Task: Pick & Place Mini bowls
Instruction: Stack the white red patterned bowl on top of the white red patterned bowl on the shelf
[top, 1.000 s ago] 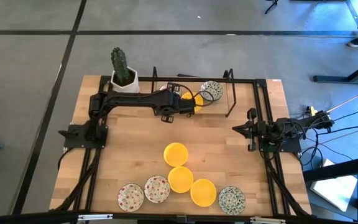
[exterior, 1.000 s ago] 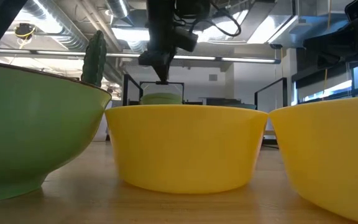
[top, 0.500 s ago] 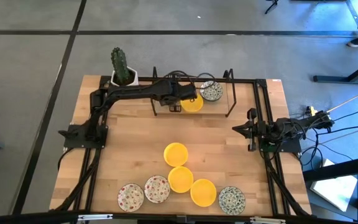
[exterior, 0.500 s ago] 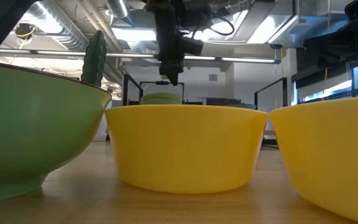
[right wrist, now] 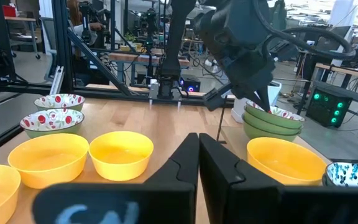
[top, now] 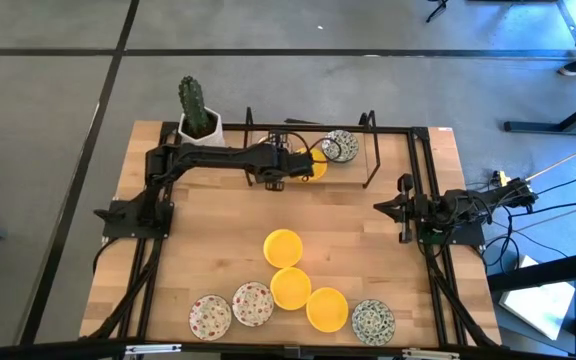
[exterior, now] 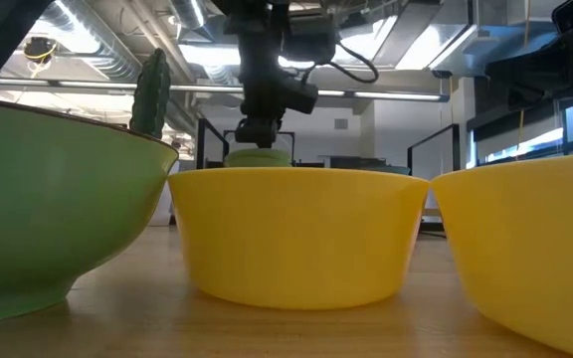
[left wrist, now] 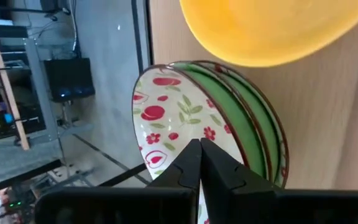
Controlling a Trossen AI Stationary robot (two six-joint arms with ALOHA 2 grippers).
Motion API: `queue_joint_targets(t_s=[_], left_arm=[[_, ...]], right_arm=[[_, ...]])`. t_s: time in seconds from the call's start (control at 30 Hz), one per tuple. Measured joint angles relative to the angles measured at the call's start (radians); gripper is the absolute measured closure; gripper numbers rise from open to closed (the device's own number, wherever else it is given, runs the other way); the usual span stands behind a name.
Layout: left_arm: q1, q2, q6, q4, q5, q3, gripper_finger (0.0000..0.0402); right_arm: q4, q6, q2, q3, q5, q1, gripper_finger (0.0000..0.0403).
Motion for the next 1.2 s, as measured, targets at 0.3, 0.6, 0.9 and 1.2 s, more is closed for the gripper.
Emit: queue_joint_targets(t_s=[0.3,0.6,0.9,1.2], left_arm=[[0.010,0.000,0.001,0.016,0.072,0.000,0.0399],[0.008,-0.002,0.071,0.055,0.025,0.001,0.0399],[0.024,-0.011,0.222,0.250,0.119,0.002,0.0400],[0.068,-0.010,0.168,0.247,0.172,0.002,0.0400]], right_arm=[[0.000,-0.003,0.000,0.000,0.000,0.000,0.0389],[0.000,-0.003,0.000,0.000,0.000,0.000,0.0389],[0.000,-0.003,0.000,0.000,0.000,0.000,0.0389],[0.000,-0.004,0.000,0.000,0.000,0.000,0.0389]])
